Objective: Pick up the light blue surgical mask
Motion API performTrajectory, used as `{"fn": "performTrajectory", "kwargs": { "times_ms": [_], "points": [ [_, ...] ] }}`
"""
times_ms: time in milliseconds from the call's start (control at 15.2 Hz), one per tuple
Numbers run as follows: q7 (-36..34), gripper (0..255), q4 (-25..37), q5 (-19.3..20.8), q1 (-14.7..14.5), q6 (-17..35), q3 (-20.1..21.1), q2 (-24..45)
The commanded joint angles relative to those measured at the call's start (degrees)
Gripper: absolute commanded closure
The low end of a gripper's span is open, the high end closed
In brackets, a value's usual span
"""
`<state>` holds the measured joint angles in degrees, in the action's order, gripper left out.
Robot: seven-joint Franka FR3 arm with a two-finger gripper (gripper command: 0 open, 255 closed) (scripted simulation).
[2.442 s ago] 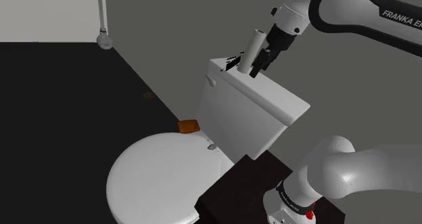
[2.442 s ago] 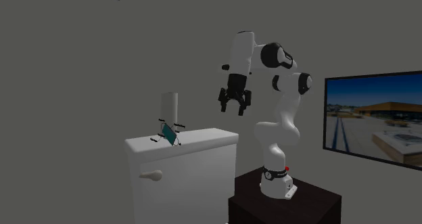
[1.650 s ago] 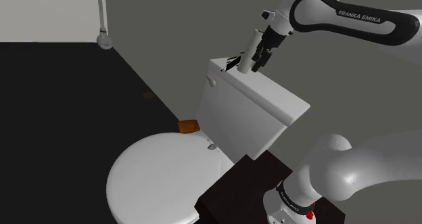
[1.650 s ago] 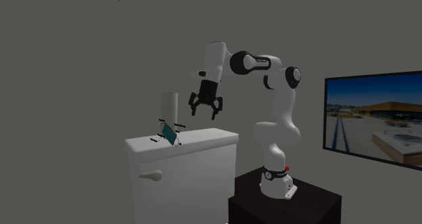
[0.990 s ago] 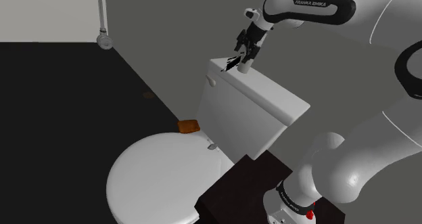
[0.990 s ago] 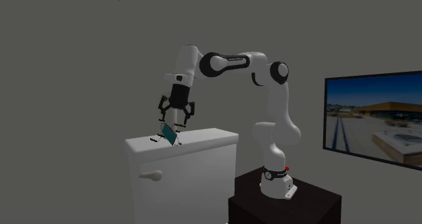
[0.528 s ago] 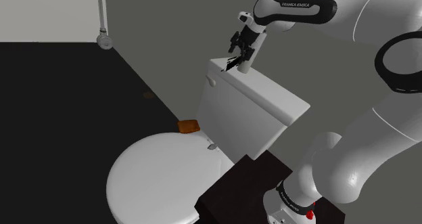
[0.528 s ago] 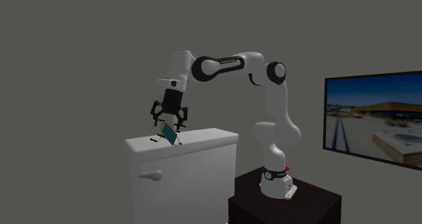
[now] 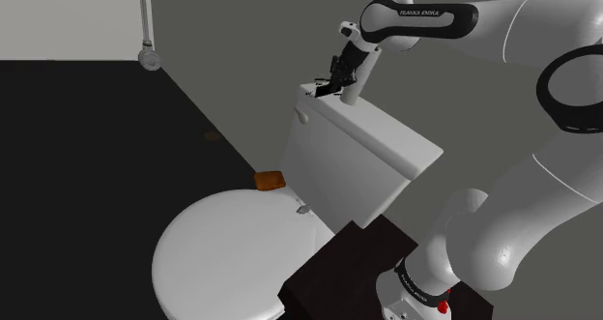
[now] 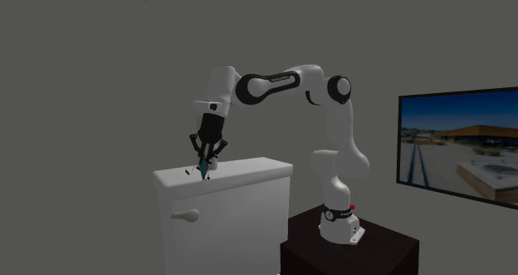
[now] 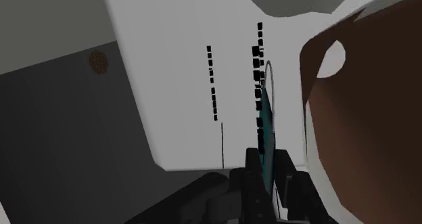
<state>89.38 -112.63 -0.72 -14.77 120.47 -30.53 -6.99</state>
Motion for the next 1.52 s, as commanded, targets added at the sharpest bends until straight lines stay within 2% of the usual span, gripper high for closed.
{"fn": "performTrajectory", "kwargs": {
  "times_ms": [0,330,1320,1452],
  "points": [
    [0.0,255,-0.5,0.0,0.1,-0.1,-0.1,0.2],
    [-0.1,255,-0.3,0.0,0.0,-0.3,0.0,0.3],
    [-0.7,255,11.5,0.0,-0.1,-11.9,0.2,0.5],
    [-0.7,255,11.6,0.0,-0.1,-12.0,0.2,0.5]
  ]
}}
